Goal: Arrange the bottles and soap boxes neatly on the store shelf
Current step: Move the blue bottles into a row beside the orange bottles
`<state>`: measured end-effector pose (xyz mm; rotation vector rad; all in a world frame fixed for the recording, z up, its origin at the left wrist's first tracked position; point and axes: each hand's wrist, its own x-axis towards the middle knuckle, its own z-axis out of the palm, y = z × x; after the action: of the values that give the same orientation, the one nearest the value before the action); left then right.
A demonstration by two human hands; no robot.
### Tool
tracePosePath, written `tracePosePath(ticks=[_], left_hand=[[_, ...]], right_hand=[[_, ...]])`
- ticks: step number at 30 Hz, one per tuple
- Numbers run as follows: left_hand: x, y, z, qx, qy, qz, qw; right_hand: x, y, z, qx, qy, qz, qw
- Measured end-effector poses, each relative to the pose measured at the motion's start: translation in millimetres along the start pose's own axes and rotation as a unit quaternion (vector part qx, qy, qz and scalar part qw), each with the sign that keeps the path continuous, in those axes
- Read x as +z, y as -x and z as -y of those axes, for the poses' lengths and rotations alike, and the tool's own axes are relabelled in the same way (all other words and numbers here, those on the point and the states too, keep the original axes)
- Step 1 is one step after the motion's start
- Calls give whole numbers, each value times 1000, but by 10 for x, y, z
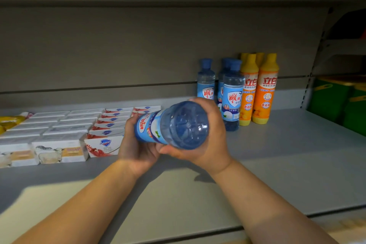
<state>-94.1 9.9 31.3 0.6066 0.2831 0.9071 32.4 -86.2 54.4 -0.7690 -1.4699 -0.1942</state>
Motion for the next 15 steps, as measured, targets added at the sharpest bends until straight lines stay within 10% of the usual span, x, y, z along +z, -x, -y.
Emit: tracePosePath(ticks=[7,10,15], left_hand=[[113,93,-148,199,-38,-46,978],[187,236,-150,359,-159,-92,915],[273,472,12,479,-434,55,761]], right_hand=[[-241,119,-360,143,-49,6,988],[-282,182,-559,201,41,103,973],[-76,171,-676,219,228,165,934]])
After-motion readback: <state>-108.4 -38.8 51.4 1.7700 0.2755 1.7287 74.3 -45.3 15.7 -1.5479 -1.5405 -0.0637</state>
